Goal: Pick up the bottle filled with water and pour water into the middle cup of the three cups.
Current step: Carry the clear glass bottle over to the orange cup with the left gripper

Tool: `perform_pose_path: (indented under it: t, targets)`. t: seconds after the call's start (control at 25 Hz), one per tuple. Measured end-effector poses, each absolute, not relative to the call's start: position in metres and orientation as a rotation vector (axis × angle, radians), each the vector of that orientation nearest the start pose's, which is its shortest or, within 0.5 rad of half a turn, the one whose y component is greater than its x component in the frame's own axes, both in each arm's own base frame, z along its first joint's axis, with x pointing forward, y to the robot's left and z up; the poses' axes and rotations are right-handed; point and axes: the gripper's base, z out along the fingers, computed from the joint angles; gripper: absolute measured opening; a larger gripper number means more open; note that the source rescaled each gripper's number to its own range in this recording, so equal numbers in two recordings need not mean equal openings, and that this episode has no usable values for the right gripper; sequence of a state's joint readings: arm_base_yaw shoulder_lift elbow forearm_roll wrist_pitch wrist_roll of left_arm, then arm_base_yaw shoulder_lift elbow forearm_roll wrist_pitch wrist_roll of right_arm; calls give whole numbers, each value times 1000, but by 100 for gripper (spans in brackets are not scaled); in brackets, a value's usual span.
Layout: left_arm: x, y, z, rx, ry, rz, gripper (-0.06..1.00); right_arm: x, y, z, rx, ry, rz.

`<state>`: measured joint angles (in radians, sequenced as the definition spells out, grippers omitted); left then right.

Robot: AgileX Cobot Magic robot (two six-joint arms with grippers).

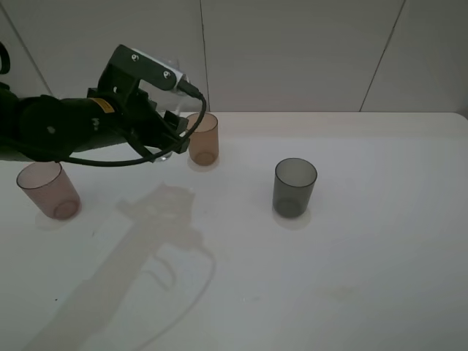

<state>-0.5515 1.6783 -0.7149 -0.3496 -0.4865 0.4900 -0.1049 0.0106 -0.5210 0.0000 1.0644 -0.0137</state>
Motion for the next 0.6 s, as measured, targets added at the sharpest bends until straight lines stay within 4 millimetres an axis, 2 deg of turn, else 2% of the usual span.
perform_pose_path:
  t: [0.2,0.4,0.6]
  targets:
    - [311,-159,204,799,1949,-53,2,-6,1,283,93,2036,-74]
    - [328,-145,218,934,1996,24,2,-6,1,283,93,2036,-74]
    - [339,-140,231,1026,1942,107,2,-6,1,283,93,2036,-74]
